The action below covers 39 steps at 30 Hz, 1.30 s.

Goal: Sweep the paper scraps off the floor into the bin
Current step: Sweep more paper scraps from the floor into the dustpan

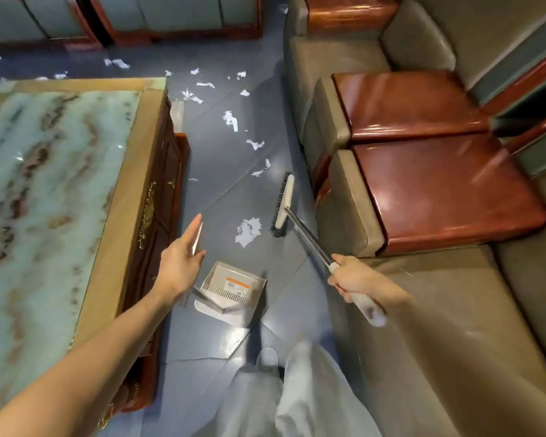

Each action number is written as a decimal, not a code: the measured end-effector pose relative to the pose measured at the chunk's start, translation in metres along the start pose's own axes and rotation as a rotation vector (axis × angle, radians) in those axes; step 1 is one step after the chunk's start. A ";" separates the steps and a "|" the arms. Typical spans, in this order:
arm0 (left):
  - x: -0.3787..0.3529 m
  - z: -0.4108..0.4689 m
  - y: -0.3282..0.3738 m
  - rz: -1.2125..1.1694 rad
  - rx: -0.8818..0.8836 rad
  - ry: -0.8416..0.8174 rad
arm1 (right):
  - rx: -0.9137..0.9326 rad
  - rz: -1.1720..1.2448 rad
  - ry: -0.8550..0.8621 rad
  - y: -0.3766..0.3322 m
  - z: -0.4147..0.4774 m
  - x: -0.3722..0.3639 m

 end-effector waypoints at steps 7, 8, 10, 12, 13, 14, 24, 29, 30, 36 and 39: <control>-0.014 0.083 0.017 0.076 0.079 0.011 | -0.076 -0.529 0.081 -0.038 0.071 0.069; -0.013 0.091 0.015 0.071 0.100 0.024 | -0.083 -0.562 0.077 -0.037 0.081 0.074; -0.009 0.105 0.013 0.041 0.124 0.050 | -0.157 -0.553 0.062 -0.026 0.100 0.084; -0.004 0.112 0.011 0.027 0.131 0.085 | -0.244 -0.373 -0.018 -0.007 0.119 0.085; -0.001 0.113 0.010 0.032 0.138 0.102 | -0.323 -0.213 -0.079 0.005 0.122 0.080; 0.001 0.114 0.009 0.043 0.142 0.121 | -0.406 -0.079 -0.135 0.015 0.119 0.076; 0.007 0.106 -0.007 0.007 0.154 0.113 | -0.338 -0.037 -0.233 -0.032 0.106 0.053; 0.013 0.096 -0.023 -0.093 0.158 0.127 | -0.412 0.012 -0.267 -0.057 0.096 0.047; 0.016 0.094 -0.025 -0.079 0.164 0.151 | -0.419 -0.005 -0.266 -0.062 0.096 0.044; 0.029 0.115 -0.027 -0.034 0.175 0.180 | -0.088 -0.516 -0.129 -0.124 0.128 0.032; 0.031 0.131 -0.029 -0.030 0.171 0.154 | -0.010 -0.711 -0.070 -0.147 0.145 0.023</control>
Point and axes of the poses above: each hand's wrist, its own z-axis towards the middle knuckle, its own x-axis out of the back of the hand, y = z × x, the point moved 10 cm from there along z, towards the middle knuckle, and after that the axes turned 7 degrees about -y, right-handed, at the moved point
